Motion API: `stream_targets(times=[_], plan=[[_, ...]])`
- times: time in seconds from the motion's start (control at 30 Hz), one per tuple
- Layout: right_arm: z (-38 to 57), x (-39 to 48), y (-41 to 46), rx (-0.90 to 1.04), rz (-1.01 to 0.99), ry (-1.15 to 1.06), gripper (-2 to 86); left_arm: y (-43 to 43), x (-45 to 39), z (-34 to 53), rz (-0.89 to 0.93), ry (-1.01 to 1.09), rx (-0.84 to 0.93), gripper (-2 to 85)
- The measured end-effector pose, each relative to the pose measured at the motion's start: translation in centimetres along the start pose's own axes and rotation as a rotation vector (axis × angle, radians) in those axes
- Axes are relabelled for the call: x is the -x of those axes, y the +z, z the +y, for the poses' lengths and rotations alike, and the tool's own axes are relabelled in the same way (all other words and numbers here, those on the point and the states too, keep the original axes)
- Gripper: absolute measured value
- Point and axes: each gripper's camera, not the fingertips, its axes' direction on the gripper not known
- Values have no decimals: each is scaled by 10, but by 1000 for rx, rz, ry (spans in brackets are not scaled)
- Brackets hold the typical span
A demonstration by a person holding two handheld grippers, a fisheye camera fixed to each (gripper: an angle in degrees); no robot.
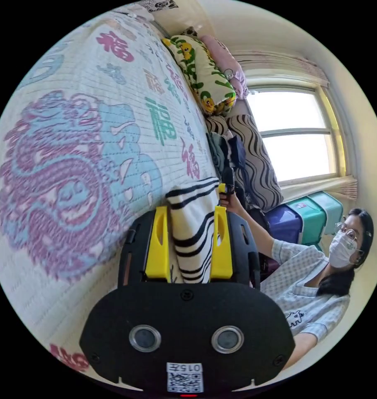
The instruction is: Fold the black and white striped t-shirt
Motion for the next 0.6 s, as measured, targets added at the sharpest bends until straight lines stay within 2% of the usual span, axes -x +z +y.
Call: stream_targets(times=[0.1,0.23,0.43,0.6], plan=[[-8,-1,12,24,-40,6,71,3,-2,-7,-50,-8,39,73],[-6,23,4,18,39,-66,28,-10,-26,-8,-58,99,27,25],[-6,97,-16,26,171,-297,17,-35,-107,2,-168,394,-42,10],[35,155,-15,78,217,-509,17,-38,-182,67,-310,680,35,10]])
